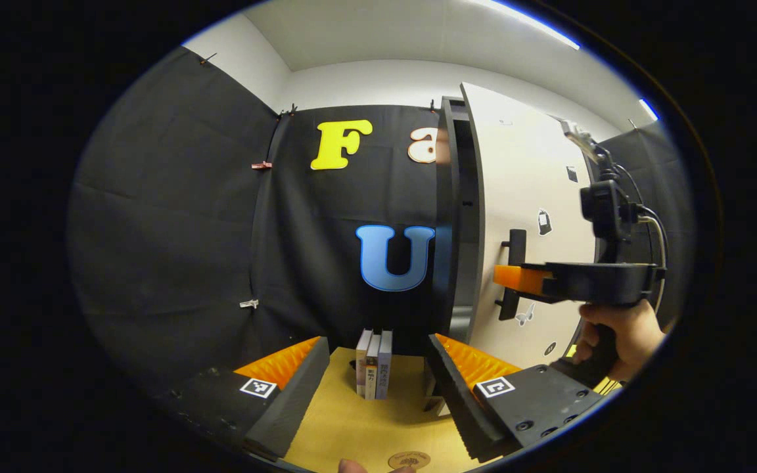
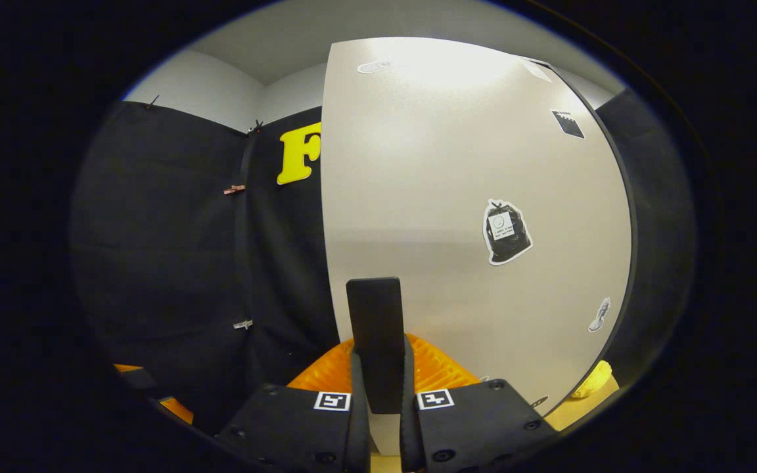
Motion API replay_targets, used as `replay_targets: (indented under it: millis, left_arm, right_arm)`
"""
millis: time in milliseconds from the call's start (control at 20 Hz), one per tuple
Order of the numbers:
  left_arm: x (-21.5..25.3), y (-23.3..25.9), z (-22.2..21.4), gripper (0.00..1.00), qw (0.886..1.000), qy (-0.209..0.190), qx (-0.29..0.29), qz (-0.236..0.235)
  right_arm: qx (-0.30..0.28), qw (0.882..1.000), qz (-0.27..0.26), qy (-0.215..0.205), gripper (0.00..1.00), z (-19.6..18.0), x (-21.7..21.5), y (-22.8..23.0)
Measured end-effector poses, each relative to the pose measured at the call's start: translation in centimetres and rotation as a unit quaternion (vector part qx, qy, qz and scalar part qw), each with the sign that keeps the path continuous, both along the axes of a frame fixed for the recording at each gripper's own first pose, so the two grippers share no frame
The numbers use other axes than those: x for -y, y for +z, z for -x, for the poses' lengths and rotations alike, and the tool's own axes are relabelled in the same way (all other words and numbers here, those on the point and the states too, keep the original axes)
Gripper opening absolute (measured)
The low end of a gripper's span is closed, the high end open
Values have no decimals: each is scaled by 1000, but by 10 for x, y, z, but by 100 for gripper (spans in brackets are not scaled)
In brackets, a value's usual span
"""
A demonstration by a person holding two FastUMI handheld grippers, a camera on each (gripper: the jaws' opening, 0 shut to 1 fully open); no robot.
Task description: Open the cabinet door with the right hand, grasp the bottle in the cabinet with the left hand and place it on the coaster, then close the cabinet door with the right hand.
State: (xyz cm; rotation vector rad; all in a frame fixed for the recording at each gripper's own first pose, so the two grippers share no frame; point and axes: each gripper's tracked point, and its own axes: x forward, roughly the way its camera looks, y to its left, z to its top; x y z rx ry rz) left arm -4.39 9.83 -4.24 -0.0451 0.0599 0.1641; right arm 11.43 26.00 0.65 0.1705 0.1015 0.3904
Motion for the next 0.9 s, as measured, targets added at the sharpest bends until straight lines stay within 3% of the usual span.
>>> replay_targets:
  millis: [550, 900]
  left_arm:
    - [36, 25, -16, 94, 999, -19, 28, -10]
    - [70, 45, -27, 95, 998, -42, 50, -14]
  right_arm:
    - [-1, 1000, -20, 14, 22, 61, 66, 6]
    - [6, 1000, -11, -5, 22, 87, 108, 10]
